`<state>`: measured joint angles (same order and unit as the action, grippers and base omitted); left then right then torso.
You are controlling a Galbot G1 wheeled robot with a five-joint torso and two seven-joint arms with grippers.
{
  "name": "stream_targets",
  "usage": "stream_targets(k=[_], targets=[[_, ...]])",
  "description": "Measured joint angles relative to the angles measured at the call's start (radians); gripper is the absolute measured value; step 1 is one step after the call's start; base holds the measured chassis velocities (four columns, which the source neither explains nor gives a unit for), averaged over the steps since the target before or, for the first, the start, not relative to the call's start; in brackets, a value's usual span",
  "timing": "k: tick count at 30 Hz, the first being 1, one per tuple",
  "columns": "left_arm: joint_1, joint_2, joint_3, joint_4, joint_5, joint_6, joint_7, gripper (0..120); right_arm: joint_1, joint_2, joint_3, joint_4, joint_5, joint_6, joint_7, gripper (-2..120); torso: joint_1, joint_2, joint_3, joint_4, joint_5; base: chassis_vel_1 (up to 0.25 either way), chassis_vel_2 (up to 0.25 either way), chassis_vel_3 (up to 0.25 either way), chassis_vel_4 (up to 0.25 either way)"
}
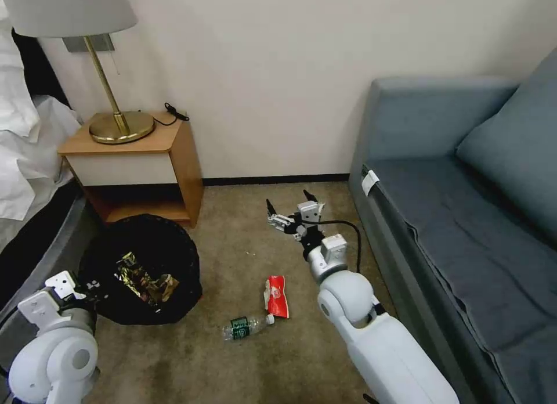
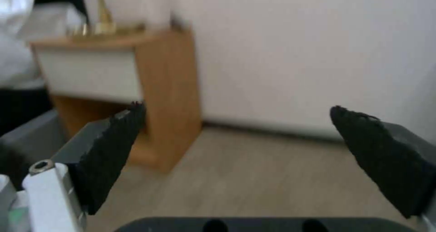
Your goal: Pick up the trash bin, then pick up the garbage on the floor and place it into the trash bin.
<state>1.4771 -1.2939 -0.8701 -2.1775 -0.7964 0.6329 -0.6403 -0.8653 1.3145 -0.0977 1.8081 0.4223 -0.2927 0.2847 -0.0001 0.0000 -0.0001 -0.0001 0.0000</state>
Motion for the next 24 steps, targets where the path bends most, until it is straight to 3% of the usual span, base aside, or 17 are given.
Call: stream_targets(k=[4,5,9,15,18,24], targets=[[0.003,0.000,-0.004,-0.001,0.001,0.000,0.000,2,0.137,0.000,-0.126,-0.076,0.218,-0.197,0.157,100,0.000,0.000,0.000,0.0004,0.0000,0.000,0.000,0.000,0.000],[0.003,0.000,-0.004,-0.001,0.001,0.000,0.000,2,0.137,0.000,-0.126,-0.076,0.218,-0.197,0.157,100,0.000,0.000,0.000,0.0004,0.0000,0.000,0.000,0.000,0.000],[0.006,-0.001,-0.005,-0.001,0.003,-0.001,0.000,2,0.227,0.000,-0.215,-0.163,0.422,-0.332,0.234,100,0.000,0.000,0.000,0.0003,-0.0001,0.000,0.000,0.000,0.000],[0.010,-0.003,-0.007,0.000,0.007,-0.003,0.000,2,0.283,-0.002,-0.286,-0.277,0.510,-0.381,0.262,100,0.000,0.000,0.000,0.0002,0.0000,0.000,0.000,0.000,0.000],[0.009,-0.003,-0.005,0.010,0.013,-0.004,0.001,2,0.288,-0.003,-0.334,-0.393,0.512,-0.380,0.262,100,0.000,0.000,0.000,0.0001,-0.0001,0.000,0.000,0.000,0.000],[0.005,-0.004,0.000,0.018,0.016,-0.005,0.002,2,0.275,0.003,-0.363,-0.485,0.487,-0.359,0.237,100,0.000,0.000,0.000,0.0000,0.0000,0.000,0.000,0.000,0.000]])
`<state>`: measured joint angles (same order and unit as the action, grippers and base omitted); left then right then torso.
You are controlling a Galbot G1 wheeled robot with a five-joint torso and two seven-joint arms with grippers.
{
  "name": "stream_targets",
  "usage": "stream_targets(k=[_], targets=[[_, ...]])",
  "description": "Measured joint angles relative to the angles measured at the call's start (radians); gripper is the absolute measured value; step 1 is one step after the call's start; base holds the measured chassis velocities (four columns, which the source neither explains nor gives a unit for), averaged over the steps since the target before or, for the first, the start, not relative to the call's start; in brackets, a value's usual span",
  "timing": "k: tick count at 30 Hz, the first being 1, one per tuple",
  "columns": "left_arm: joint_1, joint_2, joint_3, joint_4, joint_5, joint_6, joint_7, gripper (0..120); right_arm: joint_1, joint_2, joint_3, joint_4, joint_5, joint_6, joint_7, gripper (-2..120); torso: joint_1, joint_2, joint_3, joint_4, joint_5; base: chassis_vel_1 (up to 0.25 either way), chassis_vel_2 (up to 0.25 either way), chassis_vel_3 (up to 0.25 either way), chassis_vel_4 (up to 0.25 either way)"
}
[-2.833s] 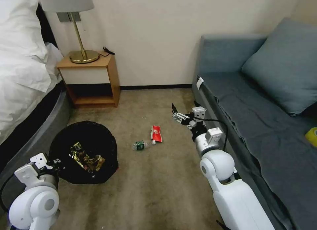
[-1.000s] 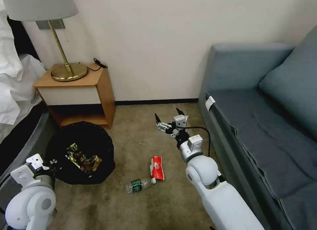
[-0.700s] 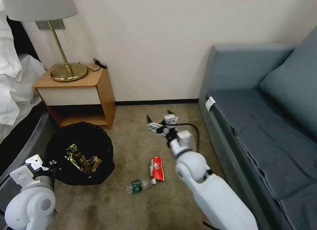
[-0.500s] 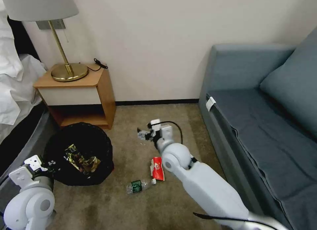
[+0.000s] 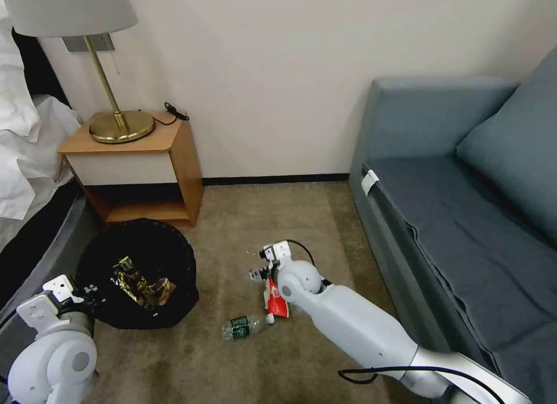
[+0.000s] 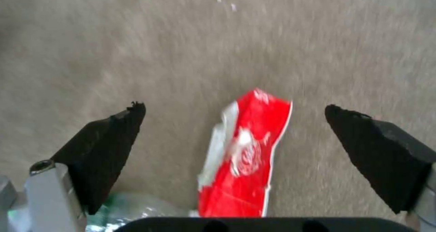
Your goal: Pick up the trash bin, then pick up the garbage on the floor and place it into the trash bin.
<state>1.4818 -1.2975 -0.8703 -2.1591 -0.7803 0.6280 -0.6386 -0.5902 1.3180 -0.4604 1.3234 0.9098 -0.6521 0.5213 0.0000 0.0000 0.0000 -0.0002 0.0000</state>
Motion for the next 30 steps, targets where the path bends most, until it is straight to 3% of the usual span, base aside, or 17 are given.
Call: stream_targets(k=[12,23,30], targets=[[0.000,-0.011,0.008,0.011,0.012,-0.005,0.001,2,0.035,0.068,-0.101,-0.290,-0.092,0.097,-0.092,100,0.000,0.000,0.000,0.0001,0.0000,0.000,0.000,0.000,0.000],[0.010,-0.017,0.006,0.007,0.019,-0.009,0.003,2,0.069,0.158,-0.104,-0.513,-0.210,0.187,-0.178,100,0.000,0.000,0.000,0.0002,0.0000,0.000,0.000,0.000,0.000],[0.017,-0.016,0.000,-0.003,0.021,-0.012,0.004,2,0.069,0.164,-0.098,-0.534,-0.233,0.201,-0.190,95,0.000,0.000,0.000,0.0002,0.0000,0.000,0.000,0.000,0.000]])
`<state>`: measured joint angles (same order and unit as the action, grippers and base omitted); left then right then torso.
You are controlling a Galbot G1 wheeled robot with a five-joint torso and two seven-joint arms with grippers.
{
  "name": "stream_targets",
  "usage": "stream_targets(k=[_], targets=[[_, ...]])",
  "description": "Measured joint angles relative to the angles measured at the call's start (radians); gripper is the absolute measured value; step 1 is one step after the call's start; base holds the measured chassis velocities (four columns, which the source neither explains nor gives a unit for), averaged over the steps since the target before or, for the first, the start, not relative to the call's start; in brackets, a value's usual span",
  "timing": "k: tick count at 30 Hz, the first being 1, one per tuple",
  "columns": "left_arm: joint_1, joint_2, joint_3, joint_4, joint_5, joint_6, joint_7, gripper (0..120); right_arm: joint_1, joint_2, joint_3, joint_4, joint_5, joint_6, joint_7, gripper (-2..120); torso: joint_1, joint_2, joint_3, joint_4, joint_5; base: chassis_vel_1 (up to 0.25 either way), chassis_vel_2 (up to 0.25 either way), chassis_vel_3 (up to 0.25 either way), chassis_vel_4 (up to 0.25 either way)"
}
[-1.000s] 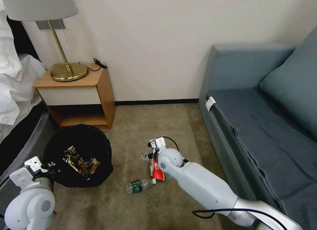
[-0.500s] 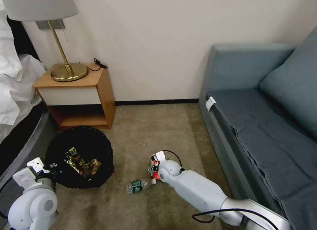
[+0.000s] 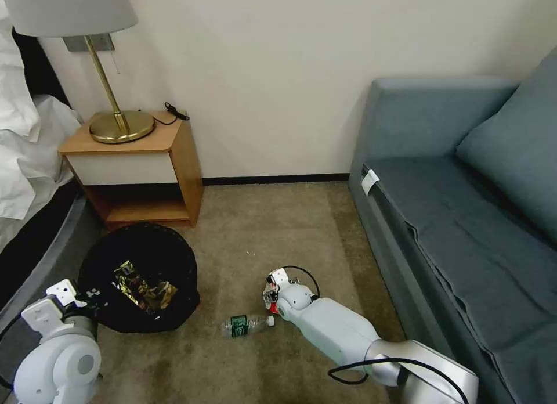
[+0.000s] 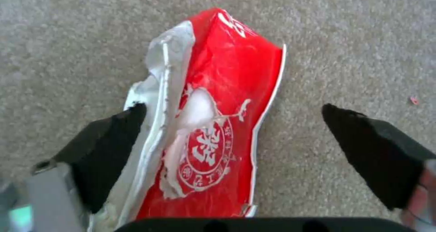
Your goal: Pick up the trash bin, then pick up the garbage on the floor and place it into the trash bin.
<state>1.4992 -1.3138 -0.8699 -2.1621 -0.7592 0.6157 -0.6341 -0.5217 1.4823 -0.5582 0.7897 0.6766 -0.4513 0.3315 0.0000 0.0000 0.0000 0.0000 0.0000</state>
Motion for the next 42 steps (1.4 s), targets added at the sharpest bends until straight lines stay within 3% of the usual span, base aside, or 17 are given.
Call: stream_targets(k=[8,12,20,26,34,36,42], targets=[[0.004,0.007,-0.006,-0.006,-0.002,-0.001,0.001,2,-0.013,-0.013,-0.005,0.026,-0.001,0.003,-0.003,69,0.000,0.000,0.000,0.0000,0.0001,0.000,0.000,0.000,0.000],[0.005,0.006,-0.005,-0.008,-0.002,-0.001,0.001,2,-0.019,-0.023,-0.010,0.048,0.006,0.004,-0.002,51,0.000,0.000,0.000,0.0000,0.0000,0.000,0.000,0.000,0.000],[0.005,0.006,-0.005,-0.008,-0.002,-0.002,0.001,2,-0.024,-0.039,-0.011,0.096,0.037,0.005,0.000,28,0.000,0.000,0.000,-0.0001,0.0000,0.000,0.000,0.000,0.000],[0.003,0.012,-0.004,-0.006,-0.004,-0.002,0.002,2,-0.025,-0.082,-0.001,0.234,0.117,-0.012,0.036,1,0.000,0.000,0.000,0.0000,0.0001,0.000,0.000,0.000,0.000],[0.000,0.016,-0.002,-0.004,-0.007,-0.002,0.002,2,-0.002,-0.135,0.053,0.440,0.189,-0.040,0.087,0,0.000,0.000,0.000,0.0000,0.0001,0.000,0.000,0.000,0.000],[0.000,0.019,0.000,-0.006,-0.012,-0.002,0.002,2,0.028,-0.157,0.109,0.561,0.212,-0.041,0.109,0,0.000,0.000,0.000,-0.0001,0.0001,0.000,0.000,0.000,0.000],[-0.001,0.019,0.005,-0.004,-0.015,-0.001,0.002,2,0.085,-0.158,0.181,0.735,0.303,-0.067,0.151,0,0.000,0.000,0.000,-0.0001,0.0001,0.000,0.000,0.000,0.000]])
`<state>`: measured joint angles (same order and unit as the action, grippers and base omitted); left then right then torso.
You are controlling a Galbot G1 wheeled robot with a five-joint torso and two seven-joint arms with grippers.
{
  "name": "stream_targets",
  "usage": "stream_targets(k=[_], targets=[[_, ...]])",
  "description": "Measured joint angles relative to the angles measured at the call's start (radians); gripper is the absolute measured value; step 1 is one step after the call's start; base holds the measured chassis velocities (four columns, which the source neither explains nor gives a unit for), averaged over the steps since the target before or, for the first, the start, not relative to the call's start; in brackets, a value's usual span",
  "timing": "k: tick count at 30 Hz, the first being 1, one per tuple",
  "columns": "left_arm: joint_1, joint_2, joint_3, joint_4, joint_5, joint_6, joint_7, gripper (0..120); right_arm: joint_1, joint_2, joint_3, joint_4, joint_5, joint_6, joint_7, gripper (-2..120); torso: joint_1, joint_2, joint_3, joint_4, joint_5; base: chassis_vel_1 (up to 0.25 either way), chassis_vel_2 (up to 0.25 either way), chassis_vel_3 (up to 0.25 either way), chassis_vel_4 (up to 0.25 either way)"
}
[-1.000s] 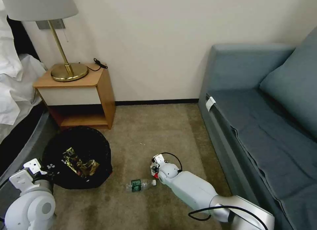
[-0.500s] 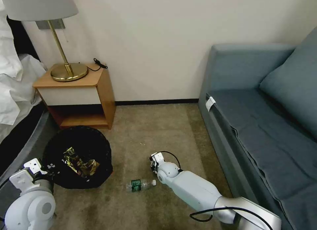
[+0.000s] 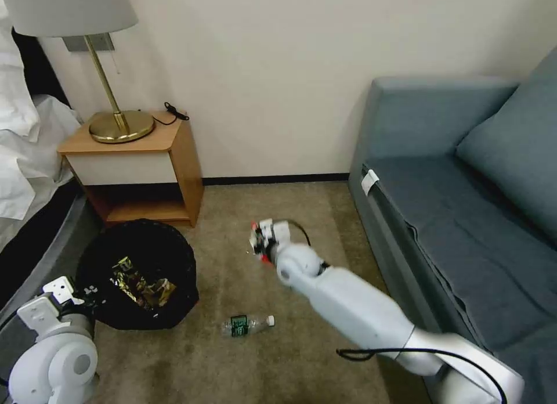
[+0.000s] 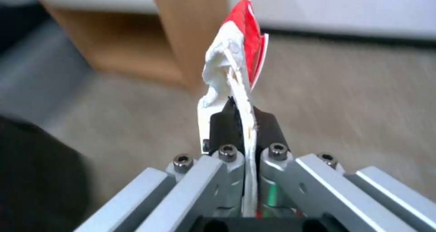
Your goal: Pick up the trash bin, then pick up the garbage on the floor and place it into the trash bin.
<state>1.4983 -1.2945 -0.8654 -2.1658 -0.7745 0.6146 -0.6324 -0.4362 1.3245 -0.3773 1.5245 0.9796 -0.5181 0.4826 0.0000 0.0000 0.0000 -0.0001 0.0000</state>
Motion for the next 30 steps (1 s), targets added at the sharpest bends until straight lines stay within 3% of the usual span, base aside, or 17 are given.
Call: stream_targets(k=[2,8,20,26,30], targets=[[-0.002,-0.002,0.005,0.003,0.000,0.000,0.000,2,0.038,0.019,0.021,0.116,0.065,-0.019,0.034,0,0.000,0.000,0.000,0.0000,0.0000,0.000,0.000,0.000,0.000],[-0.008,-0.010,0.013,0.009,0.001,0.001,-0.001,2,0.064,0.073,-0.048,0.246,0.170,-0.017,0.104,0,0.000,0.000,0.000,0.0000,-0.0002,0.000,0.000,0.000,0.000],[-0.007,-0.035,0.024,-0.010,0.002,0.003,-0.006,2,0.046,0.194,-0.318,0.107,0.205,0.083,0.157,0,0.000,0.000,0.000,0.0003,-0.0002,0.000,0.000,0.000,0.000],[-0.004,-0.051,0.033,-0.023,0.006,0.004,-0.008,2,0.037,0.221,-0.367,0.082,0.203,0.098,0.165,1,0.000,0.000,0.000,0.0001,-0.0002,0.000,0.000,0.000,0.000],[0.002,-0.064,0.038,-0.033,0.013,0.004,-0.009,2,0.034,0.217,-0.378,0.092,0.193,0.104,0.152,16,0.000,0.000,0.000,0.0001,-0.0002,0.000,0.000,0.000,0.000]])
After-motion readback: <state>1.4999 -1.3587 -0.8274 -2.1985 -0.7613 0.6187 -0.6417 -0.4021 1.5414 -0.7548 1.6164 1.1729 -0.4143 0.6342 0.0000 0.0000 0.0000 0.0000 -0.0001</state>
